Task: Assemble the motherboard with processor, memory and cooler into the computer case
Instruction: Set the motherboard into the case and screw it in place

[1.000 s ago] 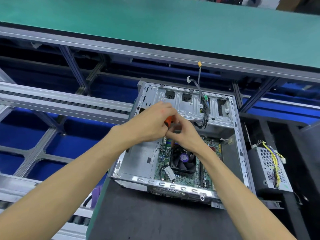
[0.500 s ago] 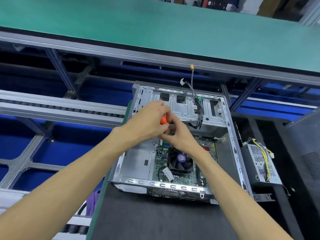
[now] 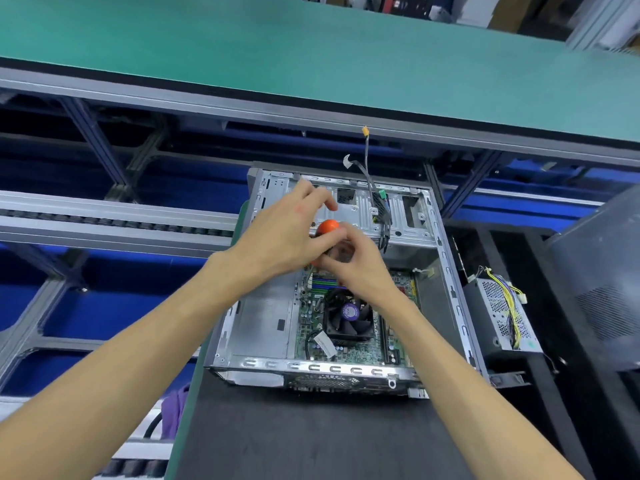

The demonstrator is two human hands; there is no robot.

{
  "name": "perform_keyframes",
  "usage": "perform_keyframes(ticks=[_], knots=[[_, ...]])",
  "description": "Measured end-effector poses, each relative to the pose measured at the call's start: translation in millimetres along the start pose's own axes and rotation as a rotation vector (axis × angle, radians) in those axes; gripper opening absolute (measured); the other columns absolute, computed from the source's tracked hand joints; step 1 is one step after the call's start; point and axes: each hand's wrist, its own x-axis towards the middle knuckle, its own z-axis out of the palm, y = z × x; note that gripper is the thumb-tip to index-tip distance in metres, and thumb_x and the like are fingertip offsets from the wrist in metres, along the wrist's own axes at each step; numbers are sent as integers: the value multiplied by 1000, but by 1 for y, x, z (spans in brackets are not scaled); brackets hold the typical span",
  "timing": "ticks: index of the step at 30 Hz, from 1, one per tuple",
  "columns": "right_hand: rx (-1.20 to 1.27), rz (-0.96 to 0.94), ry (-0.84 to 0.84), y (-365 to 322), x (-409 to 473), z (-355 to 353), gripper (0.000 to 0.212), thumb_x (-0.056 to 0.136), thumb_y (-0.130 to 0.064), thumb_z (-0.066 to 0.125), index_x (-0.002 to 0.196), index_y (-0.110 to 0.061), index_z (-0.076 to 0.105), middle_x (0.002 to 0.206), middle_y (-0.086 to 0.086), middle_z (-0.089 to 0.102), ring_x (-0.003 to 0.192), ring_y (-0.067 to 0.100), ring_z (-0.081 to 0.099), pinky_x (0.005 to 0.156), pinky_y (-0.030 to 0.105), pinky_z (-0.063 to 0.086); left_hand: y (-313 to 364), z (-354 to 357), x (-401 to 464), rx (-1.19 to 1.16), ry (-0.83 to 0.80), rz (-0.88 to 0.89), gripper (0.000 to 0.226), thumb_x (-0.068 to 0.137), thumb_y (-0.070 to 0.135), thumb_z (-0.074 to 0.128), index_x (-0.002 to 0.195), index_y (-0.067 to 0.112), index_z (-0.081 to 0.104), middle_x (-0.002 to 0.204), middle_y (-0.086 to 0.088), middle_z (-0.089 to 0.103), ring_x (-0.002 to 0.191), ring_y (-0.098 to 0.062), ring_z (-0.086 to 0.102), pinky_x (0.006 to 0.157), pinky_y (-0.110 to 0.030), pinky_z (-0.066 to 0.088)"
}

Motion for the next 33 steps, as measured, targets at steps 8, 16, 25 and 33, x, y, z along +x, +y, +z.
perform_keyframes(ticks=[8,16,25,33], knots=[[132,-106,353,-33,-44,-84,22,82,-19,59,98,-33,66,66,-8,56,57,7,48,51,23,40,83,24,17,-511,122,123,18,95,28,59,112,22,58,105,4,57,88,-9,57,71,-19,47],[256,-1,700,-10,-132,-197,20,74,-23,45,85,-20,61,78,-9,58,63,8,44,51,20,36,186,93,9,-620,-225,152,18,93,6,54,94,20,65,79,-1,65,71,-20,61,65,-28,48],[204,148,827,73,-230,-254,16,79,-12,43,85,-6,55,74,-18,61,63,2,49,52,17,42,263,226,-11,-404,-532,120,21,86,10,54,86,25,68,71,15,64,66,-4,59,65,-22,48],[229,300,832,131,-286,-272,11,79,-19,52,86,-16,60,85,-4,66,69,8,58,63,30,56,262,341,-40,296,-755,369,19,89,18,54,102,18,67,103,-7,70,94,-32,66,76,-38,52]])
